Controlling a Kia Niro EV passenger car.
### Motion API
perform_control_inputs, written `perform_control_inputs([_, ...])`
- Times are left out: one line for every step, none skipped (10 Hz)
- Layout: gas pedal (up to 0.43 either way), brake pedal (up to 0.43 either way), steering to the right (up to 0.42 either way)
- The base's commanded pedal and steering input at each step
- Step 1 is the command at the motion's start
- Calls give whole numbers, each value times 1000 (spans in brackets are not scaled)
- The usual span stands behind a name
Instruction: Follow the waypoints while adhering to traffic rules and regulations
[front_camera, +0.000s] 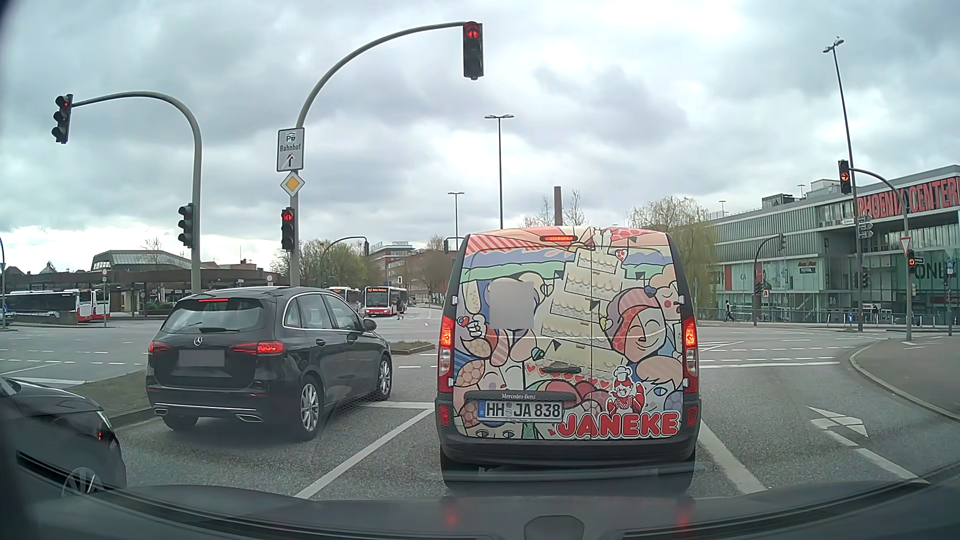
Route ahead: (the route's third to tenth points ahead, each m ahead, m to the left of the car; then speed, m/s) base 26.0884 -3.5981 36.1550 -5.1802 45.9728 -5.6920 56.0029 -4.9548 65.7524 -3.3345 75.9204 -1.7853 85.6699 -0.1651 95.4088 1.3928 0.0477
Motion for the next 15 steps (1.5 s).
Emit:
perform_control_inputs([0,244,54])
perform_control_inputs([0,244,53])
perform_control_inputs([0,244,54])
perform_control_inputs([0,244,54])
perform_control_inputs([0,250,53])
perform_control_inputs([0,256,54])
perform_control_inputs([0,250,54])
perform_control_inputs([0,256,54])
perform_control_inputs([0,256,54])
perform_control_inputs([0,256,54])
perform_control_inputs([0,256,54])
perform_control_inputs([0,256,54])
perform_control_inputs([0,256,54])
perform_control_inputs([0,256,54])
perform_control_inputs([0,256,54])
